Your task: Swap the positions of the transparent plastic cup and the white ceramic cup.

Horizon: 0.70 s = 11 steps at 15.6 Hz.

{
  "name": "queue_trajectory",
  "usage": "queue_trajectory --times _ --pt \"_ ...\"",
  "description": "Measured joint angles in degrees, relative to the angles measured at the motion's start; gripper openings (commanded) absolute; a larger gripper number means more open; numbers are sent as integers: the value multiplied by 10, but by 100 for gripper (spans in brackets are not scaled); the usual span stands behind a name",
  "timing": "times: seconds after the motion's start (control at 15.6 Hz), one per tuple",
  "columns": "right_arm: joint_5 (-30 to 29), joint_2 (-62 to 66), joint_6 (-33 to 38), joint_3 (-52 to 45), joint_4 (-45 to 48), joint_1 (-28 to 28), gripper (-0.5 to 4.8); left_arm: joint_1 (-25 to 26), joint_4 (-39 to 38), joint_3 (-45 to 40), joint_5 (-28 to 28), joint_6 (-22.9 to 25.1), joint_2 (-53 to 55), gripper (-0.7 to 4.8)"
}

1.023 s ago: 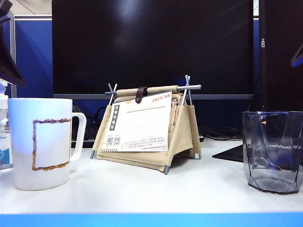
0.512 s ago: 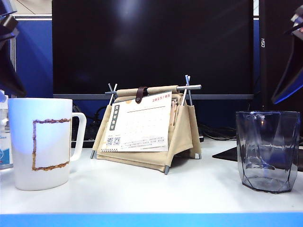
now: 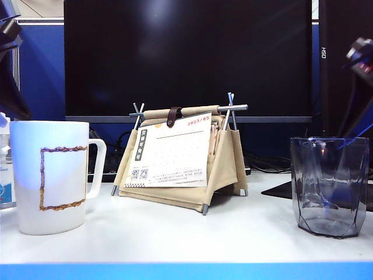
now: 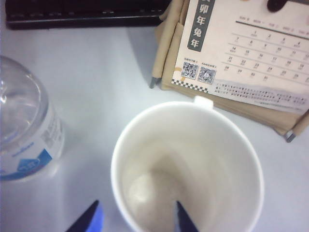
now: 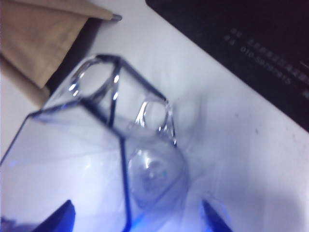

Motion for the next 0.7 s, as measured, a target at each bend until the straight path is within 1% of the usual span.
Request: queue_trajectory --times 0.06,0.13,0.26,0.38,0.45,0.51,0.58,0.64,0.7 --pt "1 13 0 0 10 0 269 0 1 0 0 9 0 197" --pt "1 24 0 0 18 0 260 0 5 0 -7 17 0 197" --pt "1 48 0 0 29 0 165 0 22 0 -15 27 0 197" --pt "1 65 -1 0 33 0 164 0 35 0 -15 30 0 196" --pt "2 72 0 0 35 0 144 0 35 0 -16 31 0 196" --pt "3 78 0 0 39 0 143 1 35 0 -21 31 2 196" --pt "7 79 0 0 41 0 125 2 38 0 -23 32 11 196" --pt "12 79 0 0 45 0 72 2 38 0 -24 34 20 196" --pt "16 79 0 0 49 0 41 2 39 0 -24 37 31 196"
